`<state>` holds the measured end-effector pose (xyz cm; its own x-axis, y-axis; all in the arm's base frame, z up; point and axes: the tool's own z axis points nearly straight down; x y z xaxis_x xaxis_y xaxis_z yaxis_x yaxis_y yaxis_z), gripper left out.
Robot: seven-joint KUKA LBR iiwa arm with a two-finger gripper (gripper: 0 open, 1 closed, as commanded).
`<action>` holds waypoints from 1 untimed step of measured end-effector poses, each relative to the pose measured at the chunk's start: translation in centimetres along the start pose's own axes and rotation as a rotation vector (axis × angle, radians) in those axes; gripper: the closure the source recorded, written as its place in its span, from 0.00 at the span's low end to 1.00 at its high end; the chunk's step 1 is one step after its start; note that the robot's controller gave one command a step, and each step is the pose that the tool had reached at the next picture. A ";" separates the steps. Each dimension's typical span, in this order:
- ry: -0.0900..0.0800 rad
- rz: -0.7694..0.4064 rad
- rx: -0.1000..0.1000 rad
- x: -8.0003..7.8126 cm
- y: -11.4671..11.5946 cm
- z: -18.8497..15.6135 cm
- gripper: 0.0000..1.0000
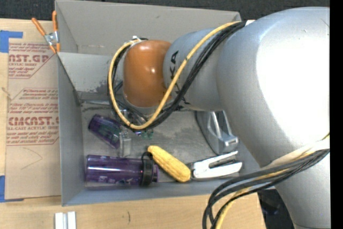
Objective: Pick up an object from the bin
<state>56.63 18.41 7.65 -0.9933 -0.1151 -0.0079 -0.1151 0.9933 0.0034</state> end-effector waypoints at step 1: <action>-0.001 0.189 -0.001 -0.4 0.1 0.1 0.00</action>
Offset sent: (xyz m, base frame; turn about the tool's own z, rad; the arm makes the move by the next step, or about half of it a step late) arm 0.0115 0.0158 -0.0065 0.1672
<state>57.04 18.57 7.50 -0.9973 0.0737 -0.0077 0.0736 0.9973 0.0061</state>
